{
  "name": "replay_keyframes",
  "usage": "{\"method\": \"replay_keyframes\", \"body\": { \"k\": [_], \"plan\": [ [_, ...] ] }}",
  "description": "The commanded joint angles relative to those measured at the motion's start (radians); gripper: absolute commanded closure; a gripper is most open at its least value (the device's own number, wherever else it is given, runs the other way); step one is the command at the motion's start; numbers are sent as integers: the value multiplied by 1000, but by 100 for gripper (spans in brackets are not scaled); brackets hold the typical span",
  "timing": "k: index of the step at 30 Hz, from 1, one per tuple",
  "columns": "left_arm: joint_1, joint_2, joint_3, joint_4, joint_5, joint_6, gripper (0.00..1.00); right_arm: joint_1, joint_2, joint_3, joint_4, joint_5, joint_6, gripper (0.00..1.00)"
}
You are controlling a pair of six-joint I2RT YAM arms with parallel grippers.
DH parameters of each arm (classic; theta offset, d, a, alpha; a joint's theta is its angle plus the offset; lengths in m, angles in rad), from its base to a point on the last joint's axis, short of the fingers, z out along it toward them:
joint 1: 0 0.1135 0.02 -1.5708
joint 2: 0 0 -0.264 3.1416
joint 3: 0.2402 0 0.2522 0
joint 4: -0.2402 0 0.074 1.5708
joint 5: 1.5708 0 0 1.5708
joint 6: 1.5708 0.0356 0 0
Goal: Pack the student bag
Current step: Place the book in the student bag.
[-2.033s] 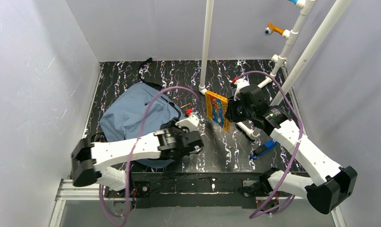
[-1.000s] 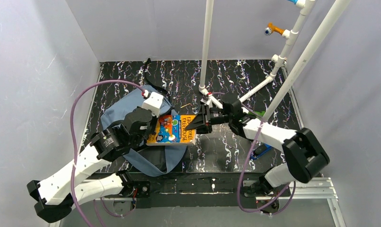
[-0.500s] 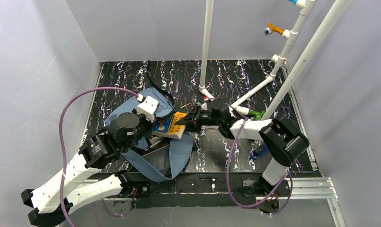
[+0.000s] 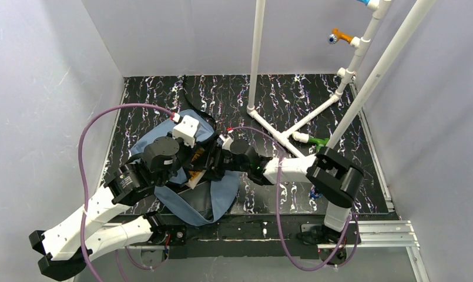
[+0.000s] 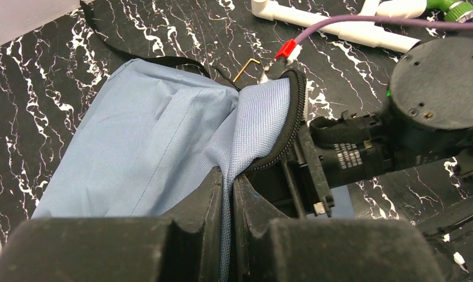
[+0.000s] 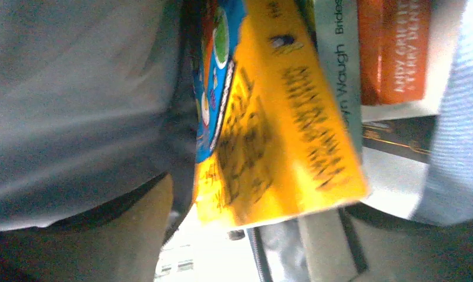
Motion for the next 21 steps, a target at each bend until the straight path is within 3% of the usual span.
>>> {"method": "replay_keyframes", "body": {
  "k": [1,6,8,11,15,17,21],
  "plan": [
    [-4,-30,9,107,-20,-20,100,-10,-131,1,-172,-58,-271,13],
    [-4,-23,18,92,-11,-22,100,-10,-169,-37,-227,-156,-386,5],
    [-4,-21,20,85,-8,-23,100,-9,-167,-39,-227,-172,-399,9],
    [-4,-18,26,74,-7,-26,100,-7,-131,-49,-113,-198,-340,29],
    [-4,-10,29,70,-5,-38,100,11,8,36,53,-160,-257,78],
    [-4,-3,23,74,-9,-46,100,15,95,126,147,-138,-214,98],
    [-4,-10,-15,98,-48,-74,100,20,193,251,226,-86,-213,99]
  ]
}}
